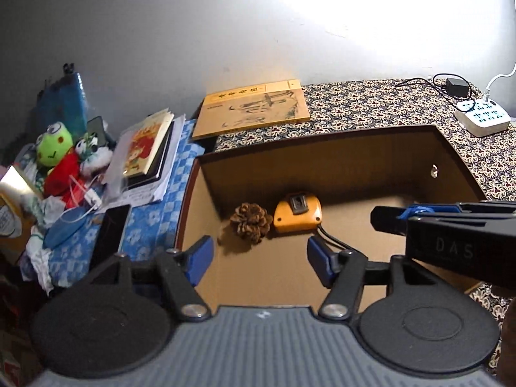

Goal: Organize rigid objects
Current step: 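Withdraw the right gripper from the box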

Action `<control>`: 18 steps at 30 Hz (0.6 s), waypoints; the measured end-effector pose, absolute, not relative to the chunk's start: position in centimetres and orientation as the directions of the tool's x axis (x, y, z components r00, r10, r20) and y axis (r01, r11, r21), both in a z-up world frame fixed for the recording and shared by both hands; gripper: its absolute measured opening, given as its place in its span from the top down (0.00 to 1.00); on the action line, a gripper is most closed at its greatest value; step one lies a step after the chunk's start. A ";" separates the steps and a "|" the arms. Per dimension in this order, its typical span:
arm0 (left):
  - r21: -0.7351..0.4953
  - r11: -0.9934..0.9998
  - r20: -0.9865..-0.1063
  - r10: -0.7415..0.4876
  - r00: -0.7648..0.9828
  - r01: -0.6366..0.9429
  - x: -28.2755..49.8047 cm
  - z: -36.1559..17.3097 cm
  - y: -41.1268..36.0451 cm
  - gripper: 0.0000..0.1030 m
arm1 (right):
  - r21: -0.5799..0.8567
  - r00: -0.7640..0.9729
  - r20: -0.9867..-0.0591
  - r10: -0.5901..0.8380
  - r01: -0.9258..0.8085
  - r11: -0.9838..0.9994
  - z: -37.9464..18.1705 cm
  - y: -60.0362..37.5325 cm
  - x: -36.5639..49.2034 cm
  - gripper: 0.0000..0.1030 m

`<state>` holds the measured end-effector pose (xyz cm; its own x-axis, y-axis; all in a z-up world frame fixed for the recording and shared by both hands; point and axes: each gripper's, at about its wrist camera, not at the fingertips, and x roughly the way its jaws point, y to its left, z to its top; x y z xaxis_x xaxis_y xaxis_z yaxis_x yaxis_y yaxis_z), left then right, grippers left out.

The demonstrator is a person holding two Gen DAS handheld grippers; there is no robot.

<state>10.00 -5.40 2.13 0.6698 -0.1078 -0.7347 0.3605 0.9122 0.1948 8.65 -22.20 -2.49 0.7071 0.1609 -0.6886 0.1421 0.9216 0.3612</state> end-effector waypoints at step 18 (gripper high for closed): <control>0.193 0.944 -0.766 -0.026 0.643 0.267 1.2 1.6 -6.5 0.39 | 0.402 0.741 -0.645 0.189 0.118 0.908 -1.9 -23.0 -0.2 0.83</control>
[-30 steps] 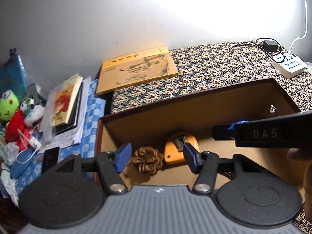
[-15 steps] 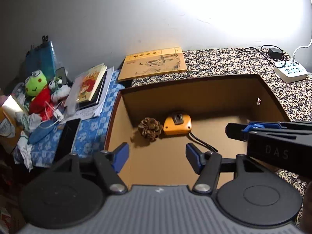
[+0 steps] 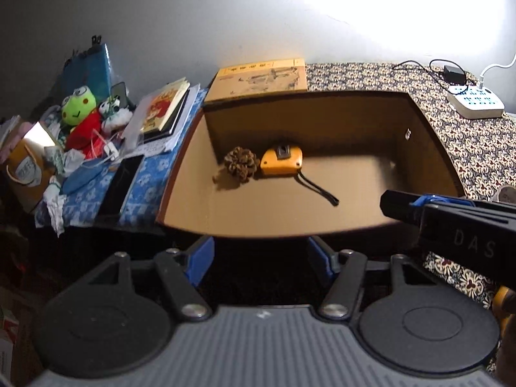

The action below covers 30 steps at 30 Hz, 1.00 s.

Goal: Organize rigid objects
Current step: 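Withdraw the right gripper from the box, then move the right gripper toward the silver metal clip on the tablecloth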

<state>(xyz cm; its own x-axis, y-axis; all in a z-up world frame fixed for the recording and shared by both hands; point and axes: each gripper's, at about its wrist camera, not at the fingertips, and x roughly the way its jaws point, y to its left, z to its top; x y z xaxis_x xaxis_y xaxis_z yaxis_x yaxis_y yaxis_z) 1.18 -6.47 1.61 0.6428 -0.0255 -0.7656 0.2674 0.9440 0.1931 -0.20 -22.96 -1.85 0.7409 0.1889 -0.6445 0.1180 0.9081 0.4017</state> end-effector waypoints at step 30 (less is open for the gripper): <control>0.192 0.958 -0.851 0.053 0.522 0.215 -2.3 -4.4 -3.4 0.39 | 0.309 0.651 -0.724 0.227 0.013 0.951 -7.3 -20.7 -4.4 0.88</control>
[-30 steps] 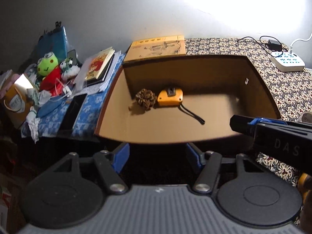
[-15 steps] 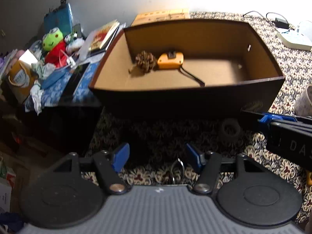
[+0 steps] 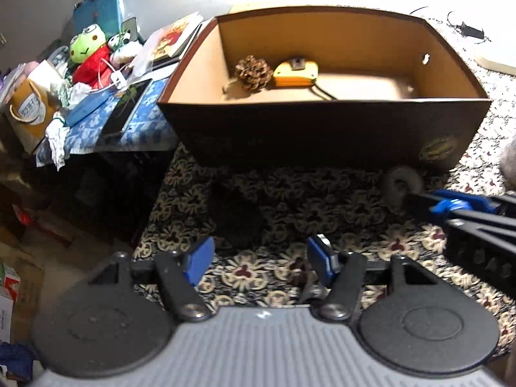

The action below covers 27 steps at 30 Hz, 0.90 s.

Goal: Organize rigid objects
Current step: 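Move the right gripper toward the silver metal clip on the tablecloth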

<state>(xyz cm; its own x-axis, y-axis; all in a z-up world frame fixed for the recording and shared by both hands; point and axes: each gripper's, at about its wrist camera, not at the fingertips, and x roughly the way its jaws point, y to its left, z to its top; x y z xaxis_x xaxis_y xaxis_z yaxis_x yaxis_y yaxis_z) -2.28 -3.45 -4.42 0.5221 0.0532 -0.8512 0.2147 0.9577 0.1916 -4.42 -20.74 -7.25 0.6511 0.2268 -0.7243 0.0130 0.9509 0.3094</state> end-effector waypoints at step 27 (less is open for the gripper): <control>-0.219 0.746 -0.870 -0.441 0.221 0.629 -1.8 -8.3 0.3 0.39 | 0.513 0.483 -0.763 0.429 0.050 0.857 -9.8 -18.0 -3.1 0.87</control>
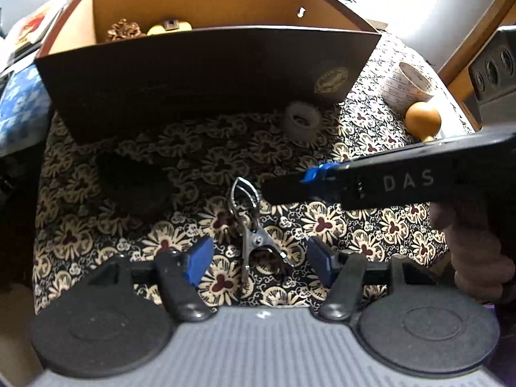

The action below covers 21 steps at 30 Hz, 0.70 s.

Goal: Organize rigid objects
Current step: 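Move the right gripper toward the silver metal clip on the tablecloth, then close the right gripper on the silver metal clip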

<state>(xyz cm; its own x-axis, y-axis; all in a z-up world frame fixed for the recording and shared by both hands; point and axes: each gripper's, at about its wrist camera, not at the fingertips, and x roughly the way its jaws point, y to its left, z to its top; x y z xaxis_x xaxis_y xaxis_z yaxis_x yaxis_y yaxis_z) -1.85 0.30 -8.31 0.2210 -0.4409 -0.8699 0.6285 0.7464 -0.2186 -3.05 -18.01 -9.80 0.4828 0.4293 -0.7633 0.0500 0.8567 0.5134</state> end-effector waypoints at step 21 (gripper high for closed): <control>-0.301 0.740 -0.867 -0.475 0.151 0.601 -0.6 -10.2 0.1 0.69 | 0.429 0.365 -0.840 0.401 -0.004 0.903 -11.2 -15.0 -0.6 0.89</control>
